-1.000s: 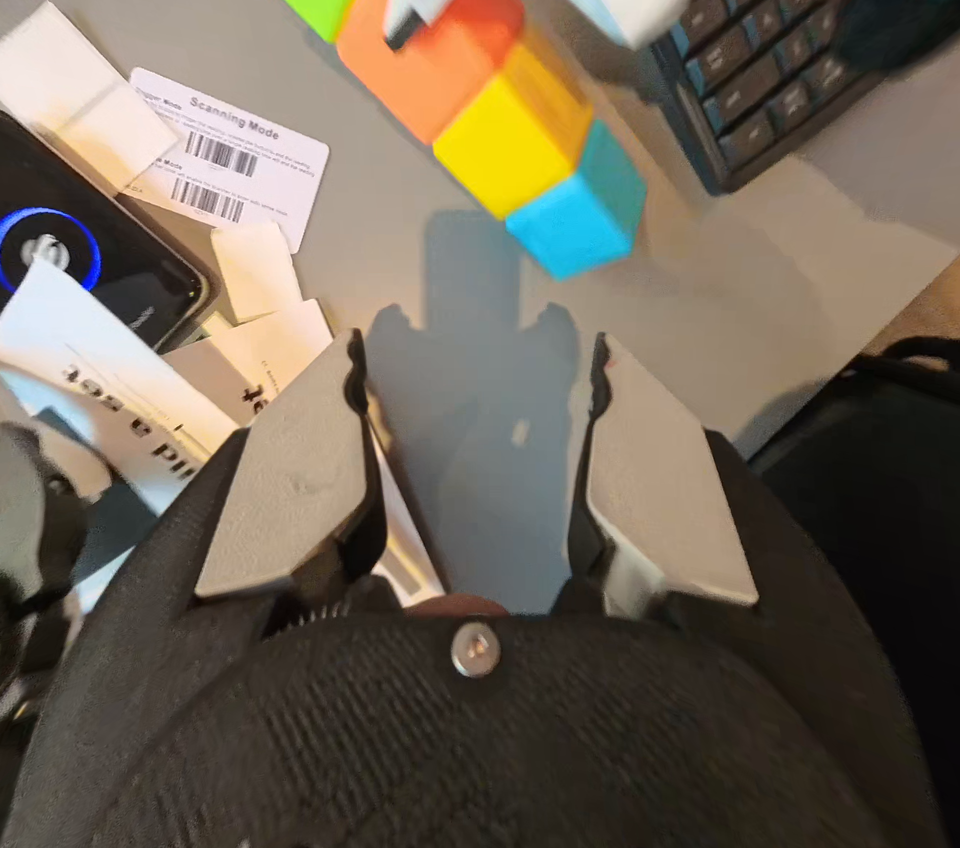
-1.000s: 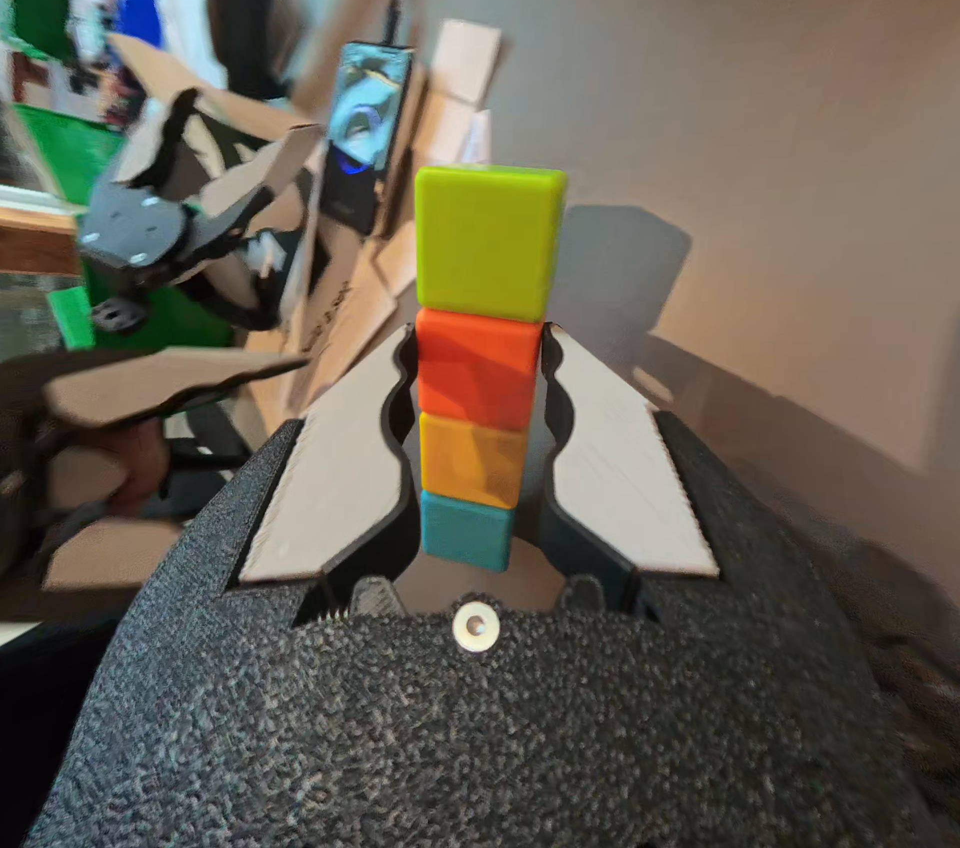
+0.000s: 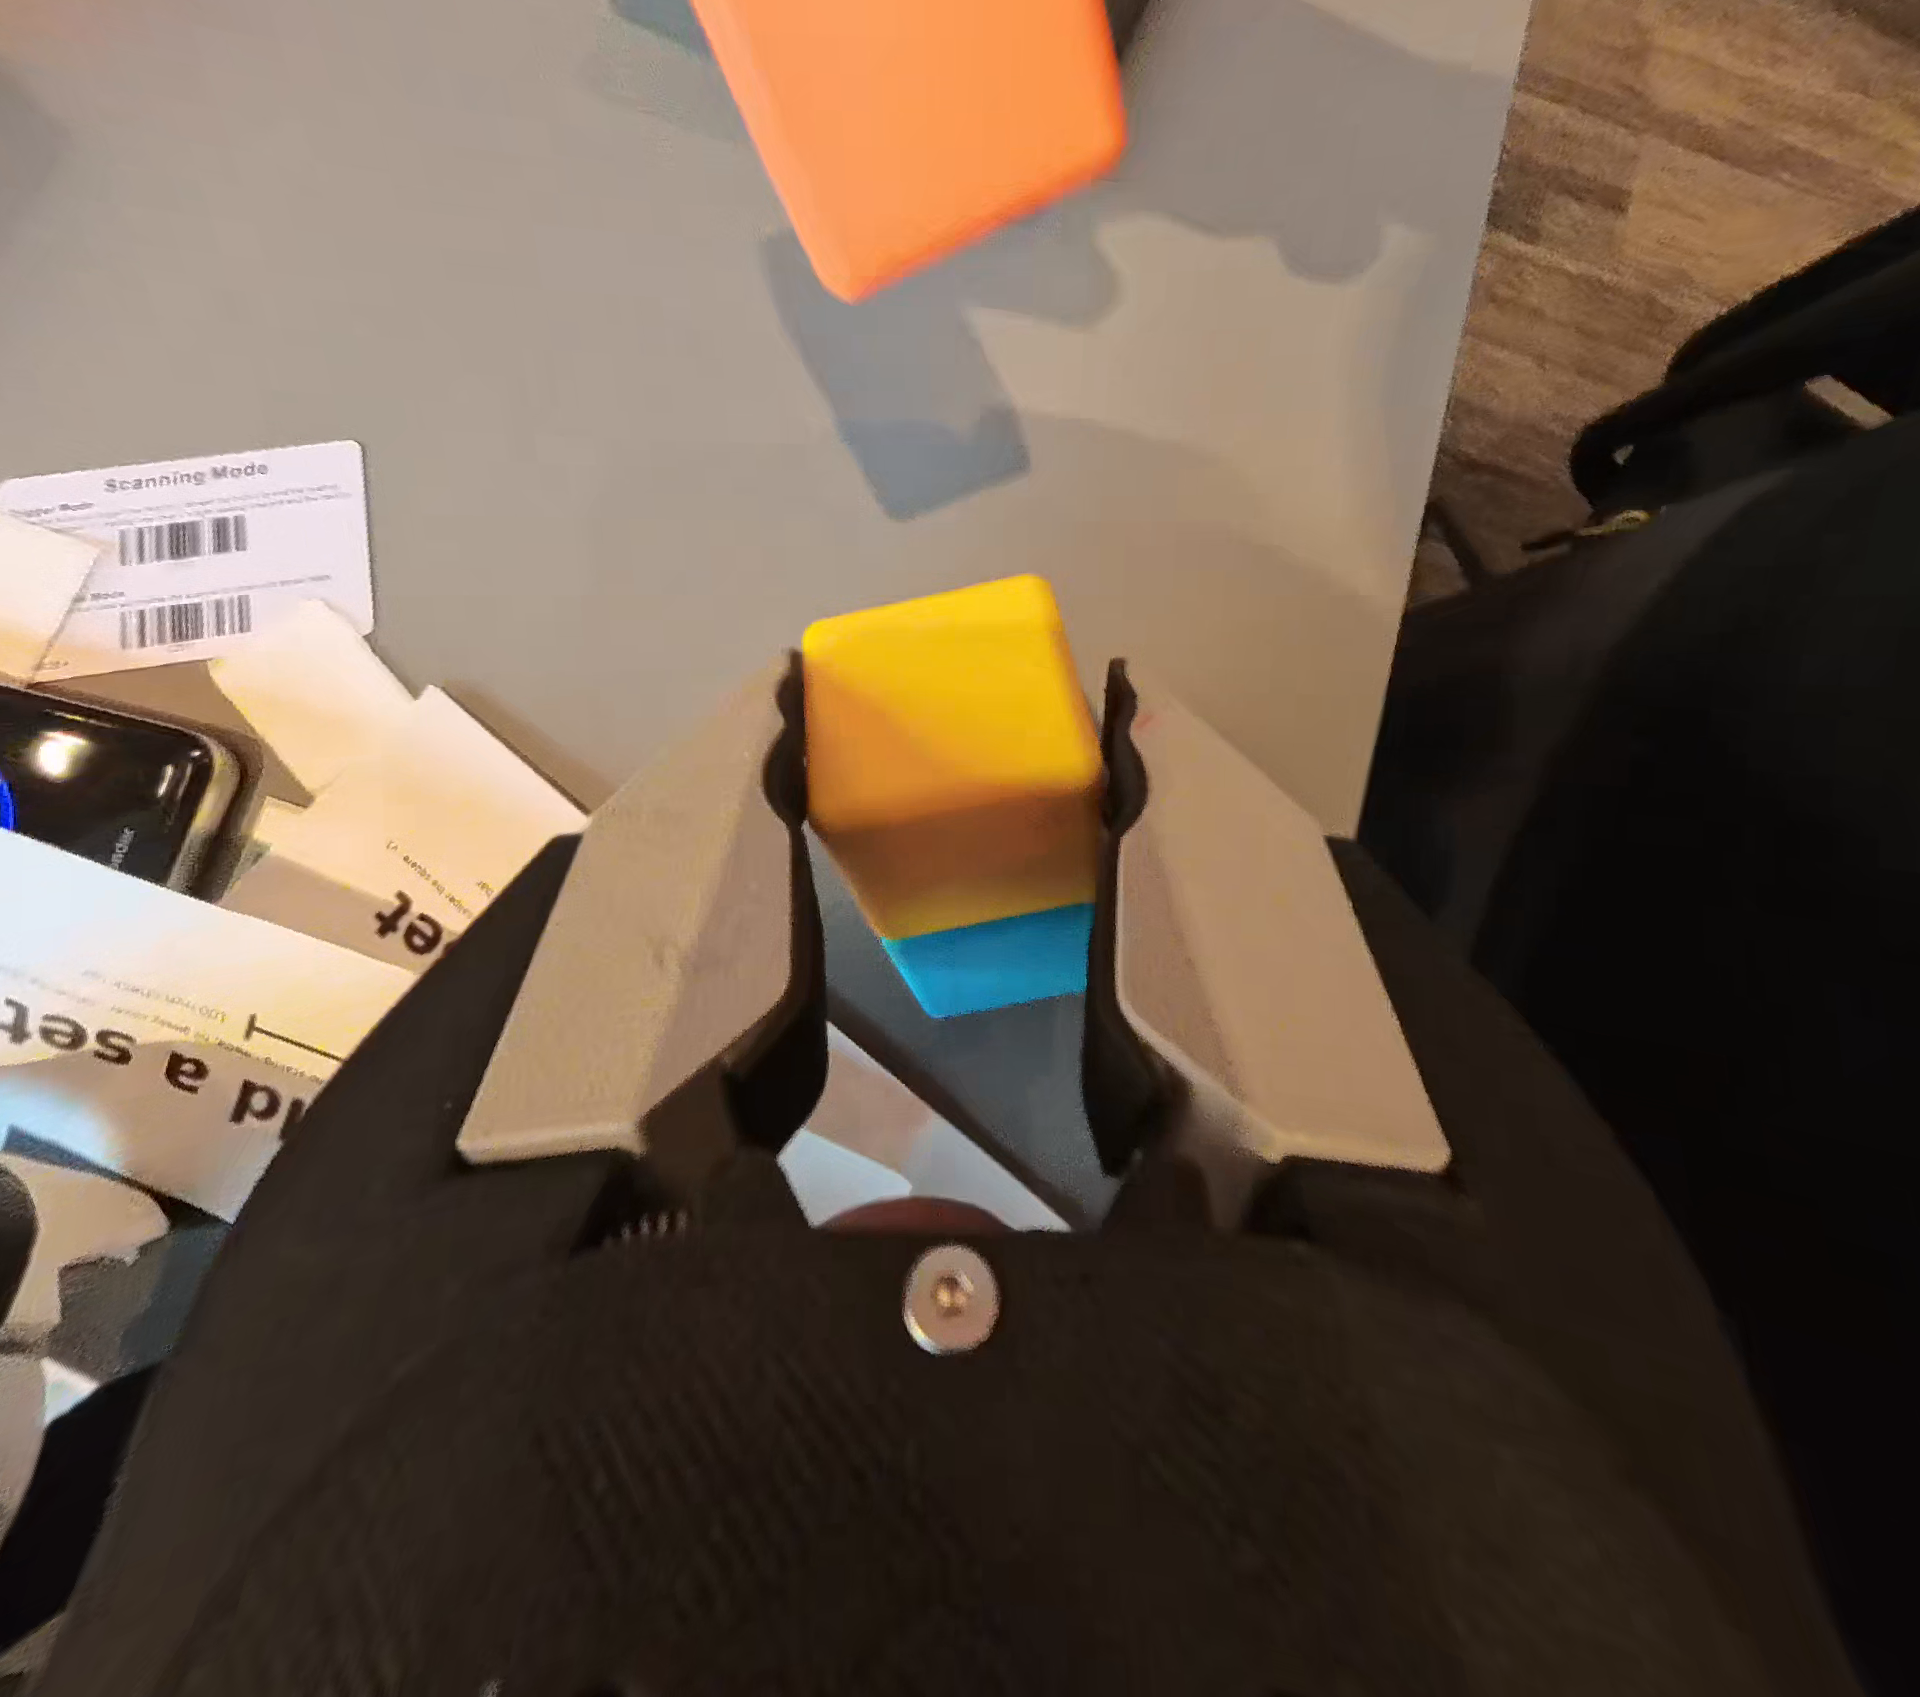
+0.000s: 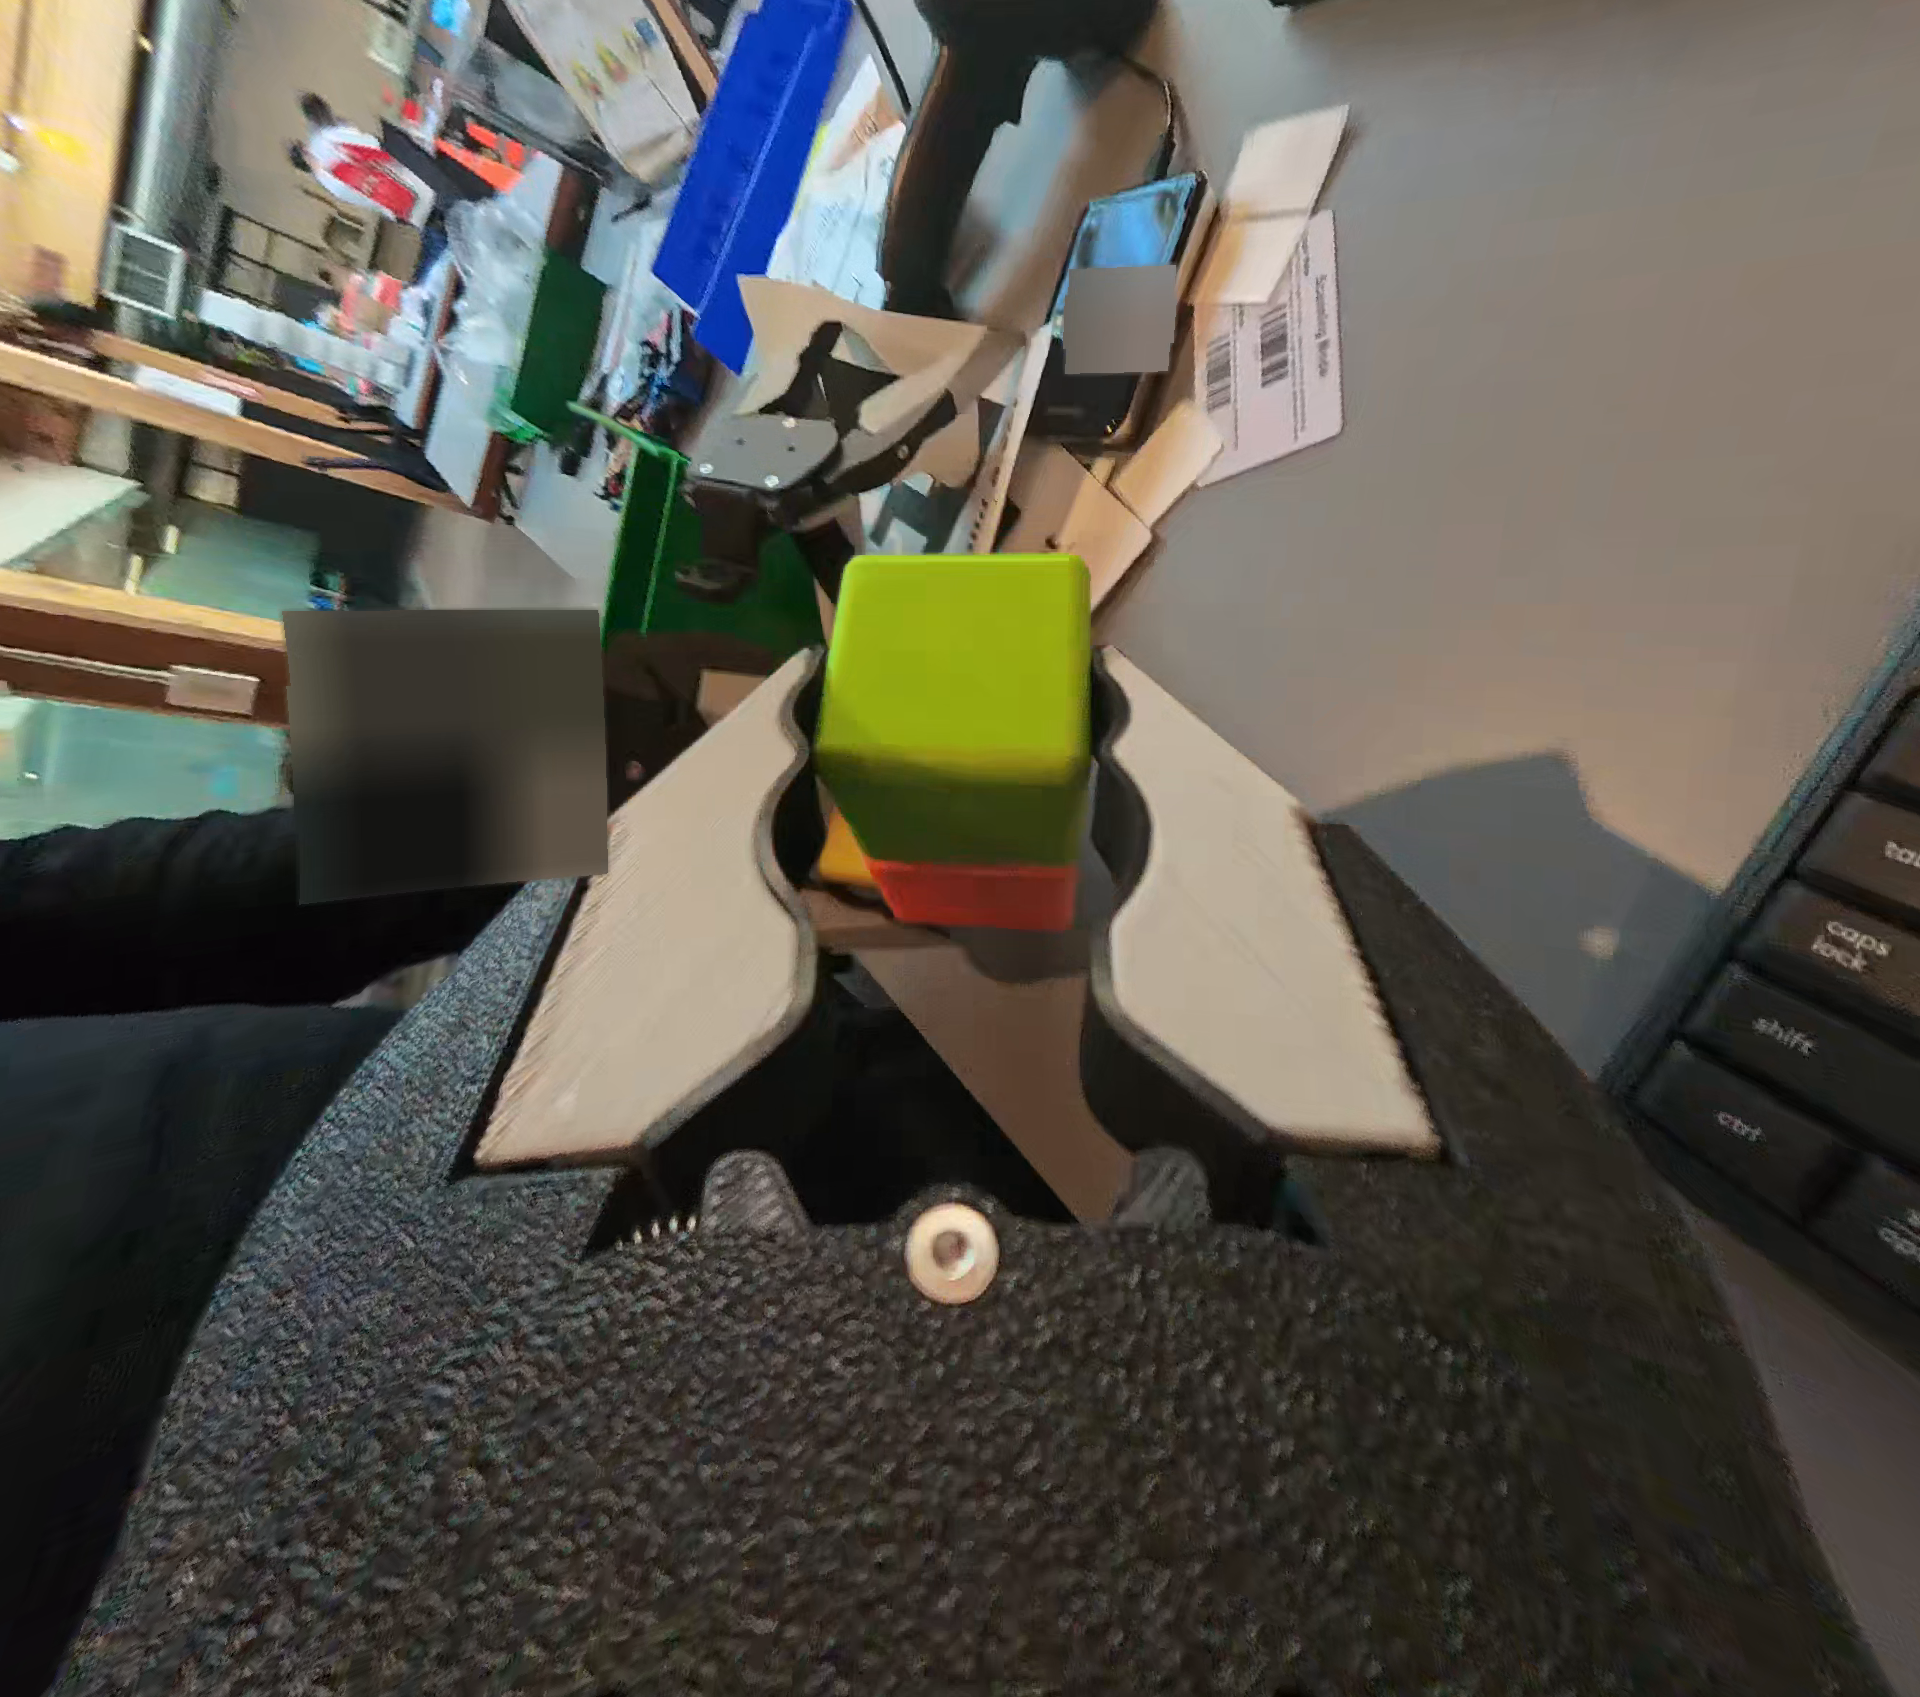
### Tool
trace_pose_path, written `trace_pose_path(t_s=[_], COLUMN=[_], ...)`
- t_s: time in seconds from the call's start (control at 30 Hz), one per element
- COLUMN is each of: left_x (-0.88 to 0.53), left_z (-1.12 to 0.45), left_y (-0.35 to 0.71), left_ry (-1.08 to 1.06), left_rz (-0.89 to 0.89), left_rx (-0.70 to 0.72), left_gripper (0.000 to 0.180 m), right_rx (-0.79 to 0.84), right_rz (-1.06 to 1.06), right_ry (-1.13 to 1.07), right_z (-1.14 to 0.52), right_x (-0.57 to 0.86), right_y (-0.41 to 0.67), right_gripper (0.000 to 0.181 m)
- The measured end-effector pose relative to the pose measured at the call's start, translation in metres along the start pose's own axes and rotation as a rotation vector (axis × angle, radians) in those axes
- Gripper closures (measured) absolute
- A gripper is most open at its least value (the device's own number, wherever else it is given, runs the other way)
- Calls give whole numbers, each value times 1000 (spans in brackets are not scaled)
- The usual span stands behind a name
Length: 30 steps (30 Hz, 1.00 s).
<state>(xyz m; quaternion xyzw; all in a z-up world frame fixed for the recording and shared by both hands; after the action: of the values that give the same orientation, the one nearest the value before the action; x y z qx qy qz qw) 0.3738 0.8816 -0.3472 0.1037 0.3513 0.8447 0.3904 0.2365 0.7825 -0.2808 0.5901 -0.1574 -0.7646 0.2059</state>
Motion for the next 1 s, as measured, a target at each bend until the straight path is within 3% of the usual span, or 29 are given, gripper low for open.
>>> trace_pose_path(t_s=[0.07, 0.27, 0.33, 0.37, 0.4, 0.53, 0.67, 0.87, 1.0], left_x=[-3, -12, -12, -11, -12, -15, -6, 5, 2], left_z=[-2, 8, 10, 10, 11, 12, 13, -1, -9], left_y=[4, 36, 48, 54, 57, 57, 20, -17, -21], left_ry=[13, 2, -24, -40, -32, -28, -131, -25, 71], left_rz=[28, 67, 98, 110, 116, 89, 92, 5, -18], left_rx=[5, 42, 39, 37, 34, 7, -136, -302, -355], left_gripper=[106, 84, 89, 97, 118, 125, 126, 125, 96], right_rx=[-7, 75, 111, 125, 134, 131, 274, -298, -526], right_rz=[-11, -66, -82, -95, -107, -52, -3, 160, 343], right_ry=[-21, 40, 73, 103, 130, 100, -37, -316, -478], right_z=[-4, -19, -23, -27, -29, -19, 30, 12, -15], right_x=[2, -5, -11, -14, -16, -15, -1, 29, 56], right_y=[-8, -14, -13, -13, -13, -7, 22, -40, -76], right_gripper=[132, 132, 132, 132, 132, 133, 133, 132, 132])
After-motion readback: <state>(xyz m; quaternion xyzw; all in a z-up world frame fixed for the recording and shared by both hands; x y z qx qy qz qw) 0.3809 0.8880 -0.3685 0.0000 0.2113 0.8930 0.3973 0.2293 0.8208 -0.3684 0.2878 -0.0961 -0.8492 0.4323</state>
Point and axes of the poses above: each gripper's, where its closed fingertips meet, z back along the fingers, y out of its top, x = y × z across the jaws, the point moved 7 cm from there along z, back along the fingers, and after that the axes turned 14 degrees about y, right-handed, at the moved point
